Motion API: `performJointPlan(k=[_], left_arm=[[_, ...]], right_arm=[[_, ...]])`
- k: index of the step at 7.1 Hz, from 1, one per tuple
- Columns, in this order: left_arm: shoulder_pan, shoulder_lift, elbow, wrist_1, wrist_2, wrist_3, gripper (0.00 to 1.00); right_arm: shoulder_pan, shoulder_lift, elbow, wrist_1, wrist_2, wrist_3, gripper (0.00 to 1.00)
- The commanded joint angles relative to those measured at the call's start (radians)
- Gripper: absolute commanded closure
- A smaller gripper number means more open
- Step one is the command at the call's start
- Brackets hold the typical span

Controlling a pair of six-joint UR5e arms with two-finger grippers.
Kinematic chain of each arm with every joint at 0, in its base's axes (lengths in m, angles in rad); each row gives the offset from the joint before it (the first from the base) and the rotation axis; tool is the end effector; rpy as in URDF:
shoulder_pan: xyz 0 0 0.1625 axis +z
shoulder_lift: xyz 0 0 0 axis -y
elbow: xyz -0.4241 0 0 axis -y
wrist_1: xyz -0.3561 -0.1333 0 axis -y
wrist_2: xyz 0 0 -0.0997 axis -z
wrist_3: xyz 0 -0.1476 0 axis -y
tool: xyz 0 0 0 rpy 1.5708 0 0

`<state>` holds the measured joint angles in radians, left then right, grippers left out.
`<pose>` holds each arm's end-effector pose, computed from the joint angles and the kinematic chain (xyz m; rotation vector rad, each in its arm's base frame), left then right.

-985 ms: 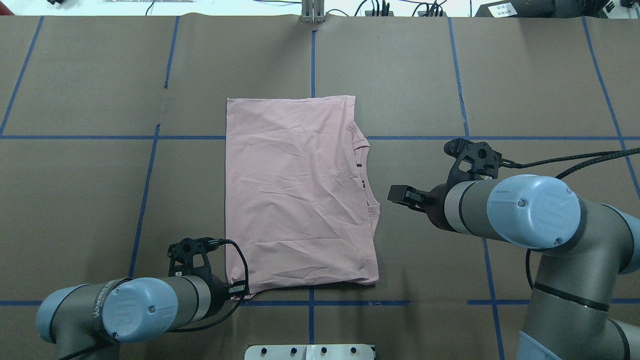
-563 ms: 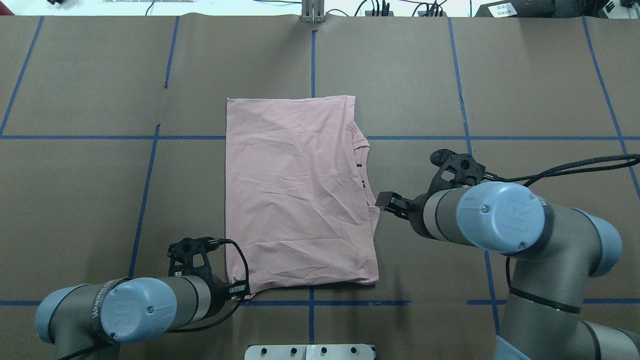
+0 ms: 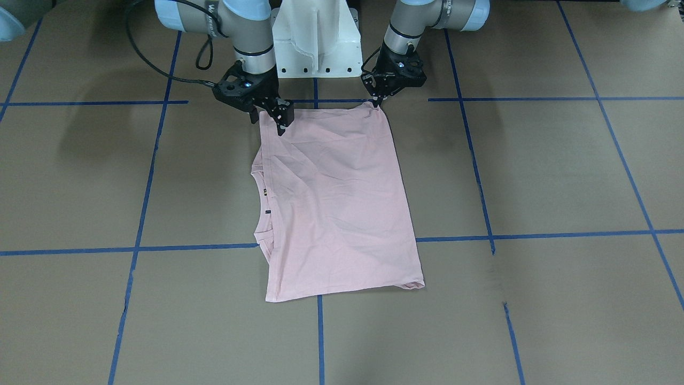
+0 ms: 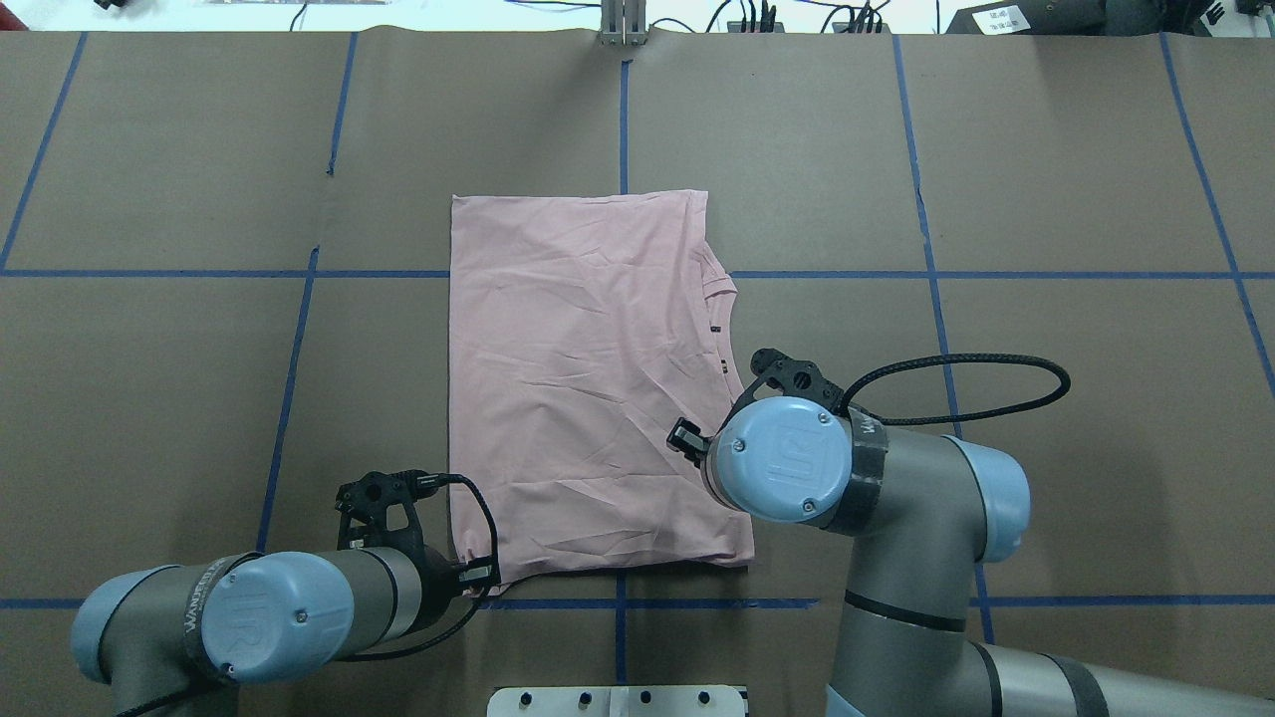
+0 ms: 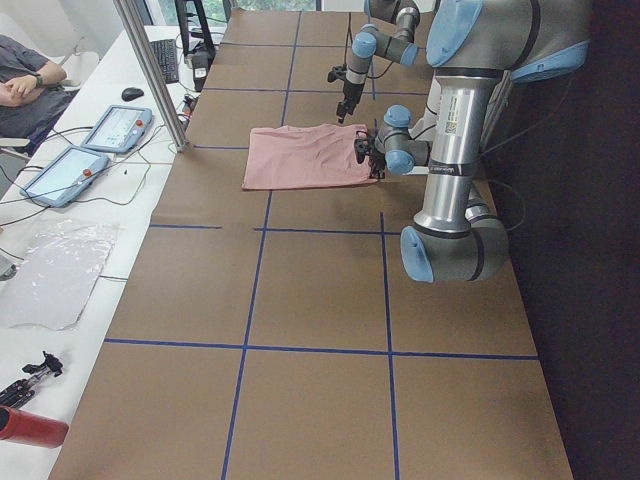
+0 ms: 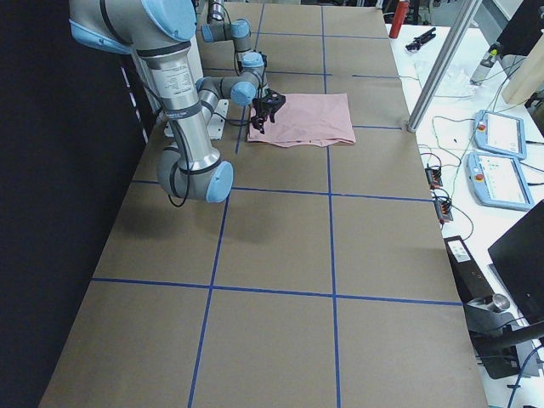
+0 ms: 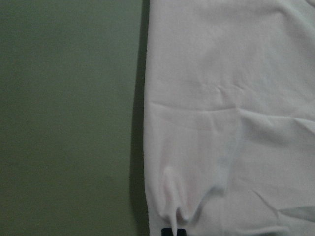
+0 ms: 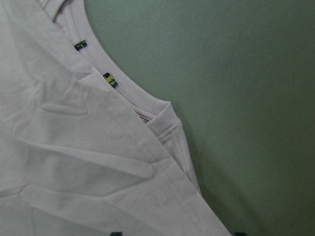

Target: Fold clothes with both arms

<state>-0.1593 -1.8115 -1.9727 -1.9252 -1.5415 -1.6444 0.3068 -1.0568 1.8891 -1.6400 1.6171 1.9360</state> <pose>0.5352 -0.2254 0.3573 0.0697 0.9973 -0.2278 -0.5549 -0.3085 0.3061 -0.0674 -0.7745 0.6209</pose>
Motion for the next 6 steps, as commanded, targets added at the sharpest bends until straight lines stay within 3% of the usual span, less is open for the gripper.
performJointPlan(k=[1, 6], left_arm=[[-0.002, 0.000, 0.000, 0.000, 0.001, 0.000, 1.00], [-0.002, 0.001, 0.000, 0.000, 0.003, 0.000, 1.00]], right_arm=[[-0.024, 0.012, -0.034, -0.001, 0.000, 0.079, 0.25], [-0.086, 0.011, -0.038, -0.001, -0.010, 0.139, 0.29]])
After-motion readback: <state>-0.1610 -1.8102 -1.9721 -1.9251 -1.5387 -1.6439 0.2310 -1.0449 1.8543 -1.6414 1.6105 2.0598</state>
